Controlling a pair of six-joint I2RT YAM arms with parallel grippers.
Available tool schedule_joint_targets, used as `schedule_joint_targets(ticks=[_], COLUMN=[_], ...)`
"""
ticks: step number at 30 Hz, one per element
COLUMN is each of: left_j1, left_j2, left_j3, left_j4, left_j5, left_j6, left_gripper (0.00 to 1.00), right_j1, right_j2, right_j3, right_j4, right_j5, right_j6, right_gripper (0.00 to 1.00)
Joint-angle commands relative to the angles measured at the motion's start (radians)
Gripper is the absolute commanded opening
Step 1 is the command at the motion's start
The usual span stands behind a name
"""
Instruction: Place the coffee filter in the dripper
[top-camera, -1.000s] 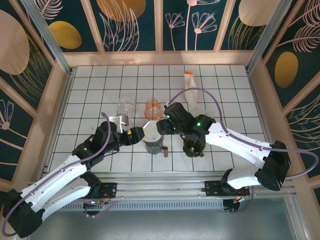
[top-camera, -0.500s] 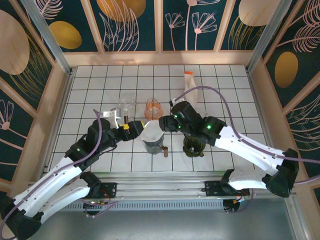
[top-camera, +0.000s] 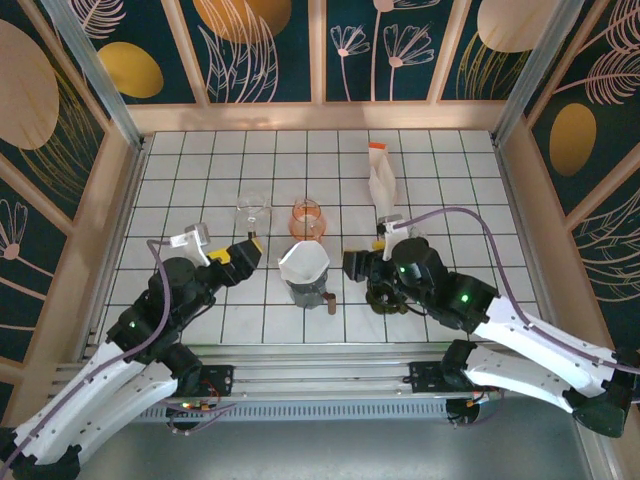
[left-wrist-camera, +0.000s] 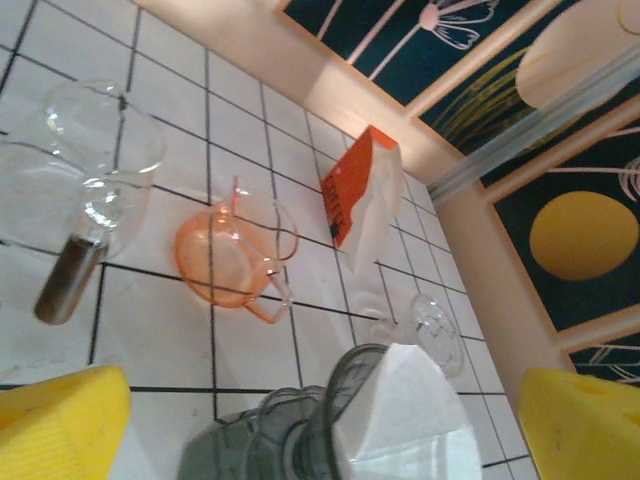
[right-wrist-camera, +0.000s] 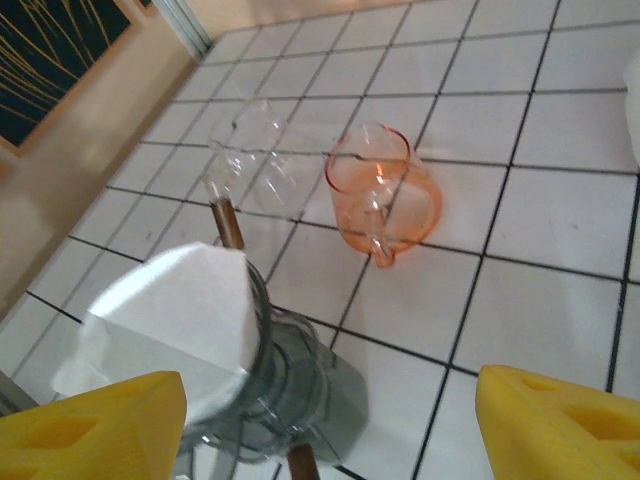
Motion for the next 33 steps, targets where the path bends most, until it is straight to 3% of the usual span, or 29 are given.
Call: schedule_joint_targets(ticks=[1, 10, 16, 25, 33], left_j1=[0.008, 0.008, 0.008, 0.008, 0.008], left_j2=[0.003, 0.059, 0.0, -0.085, -0.053], left_j3=[-0.034, -0.052, -0.029, -0.016, 0.0], left_j4=[-0.038, -0.039, -0.099, -0.18, -0.21], left_j5=[-0.067, -0.096, -0.161, -0.271, -0.312], left_j6=[-0.03, -0.064, -0.072, -0.129, -0.173], left_gripper=[0.99, 0.99, 0.99, 0.99, 0.99], right_j1=[-0.015, -0.273, -0.393, -0.43, -0.43], right_j2=[-0.011, 0.136, 0.356, 0.643, 0.821], right_j3=[-0.036, -0.006, 0.054, 0.162, 0.225], right_j4=[0.024, 0.111, 0.228, 0.364, 0.41], right_j5=[0.02, -0.212, -0.364, -0.49, -0.609], right_j6=[0.037, 0.019, -0.031, -0.045, -0.097], right_gripper=[0.77, 0.75, 0.74, 0.74, 0.71])
